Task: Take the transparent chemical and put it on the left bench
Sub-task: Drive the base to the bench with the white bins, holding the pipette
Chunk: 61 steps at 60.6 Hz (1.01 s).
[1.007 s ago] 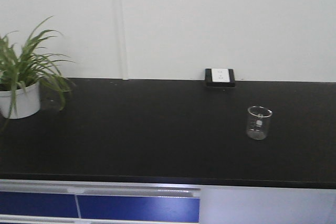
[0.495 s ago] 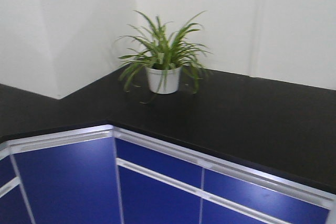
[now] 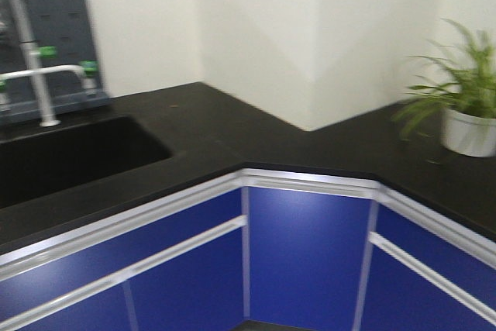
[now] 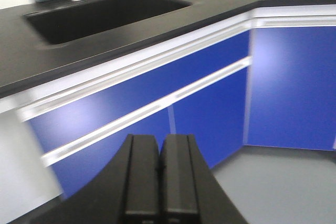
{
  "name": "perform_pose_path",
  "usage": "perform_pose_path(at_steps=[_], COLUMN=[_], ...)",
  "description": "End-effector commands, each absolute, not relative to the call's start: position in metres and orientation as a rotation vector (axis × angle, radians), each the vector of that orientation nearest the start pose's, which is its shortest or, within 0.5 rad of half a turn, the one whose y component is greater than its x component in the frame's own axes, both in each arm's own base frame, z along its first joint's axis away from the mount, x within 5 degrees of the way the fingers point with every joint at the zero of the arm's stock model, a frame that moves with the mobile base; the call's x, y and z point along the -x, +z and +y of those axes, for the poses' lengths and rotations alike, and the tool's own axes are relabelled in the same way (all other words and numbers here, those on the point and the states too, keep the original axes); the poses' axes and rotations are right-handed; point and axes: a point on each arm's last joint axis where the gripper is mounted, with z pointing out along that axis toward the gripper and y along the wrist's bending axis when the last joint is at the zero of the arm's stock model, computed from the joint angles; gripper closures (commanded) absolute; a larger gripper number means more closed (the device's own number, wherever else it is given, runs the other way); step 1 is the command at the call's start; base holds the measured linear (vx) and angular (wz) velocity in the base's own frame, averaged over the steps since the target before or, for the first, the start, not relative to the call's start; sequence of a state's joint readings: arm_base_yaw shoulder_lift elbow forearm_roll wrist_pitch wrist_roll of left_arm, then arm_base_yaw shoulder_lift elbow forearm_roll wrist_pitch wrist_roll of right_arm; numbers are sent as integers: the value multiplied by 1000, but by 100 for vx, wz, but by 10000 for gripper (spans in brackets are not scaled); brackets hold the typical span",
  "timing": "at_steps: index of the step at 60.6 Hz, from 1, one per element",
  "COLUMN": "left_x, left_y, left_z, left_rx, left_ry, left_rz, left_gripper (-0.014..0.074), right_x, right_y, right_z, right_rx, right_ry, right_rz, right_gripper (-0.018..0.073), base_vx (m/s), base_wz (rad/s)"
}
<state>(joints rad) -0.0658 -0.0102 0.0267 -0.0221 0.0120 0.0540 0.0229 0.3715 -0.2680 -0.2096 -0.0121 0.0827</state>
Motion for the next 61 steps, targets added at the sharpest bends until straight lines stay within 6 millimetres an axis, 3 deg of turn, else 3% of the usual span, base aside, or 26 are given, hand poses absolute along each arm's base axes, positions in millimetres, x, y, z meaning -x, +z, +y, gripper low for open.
perform_pose_path(at_steps=[1,61], left_x=[-55,-55], left_y=[206,206], left_z=[-4,-4], left_rx=[-64,-64], left_ry=[-35,-35], left_rz=[1429,1429], left_gripper=[600,600], right_x=[-93,-93], right_y=[296,296], right_z=[3,3], right_rx=[130,130], right_ry=[-82,-82], right_rz=[1466,1466], right_gripper=[566,566], base_vx=[-4,9], base_wz=[84,71])
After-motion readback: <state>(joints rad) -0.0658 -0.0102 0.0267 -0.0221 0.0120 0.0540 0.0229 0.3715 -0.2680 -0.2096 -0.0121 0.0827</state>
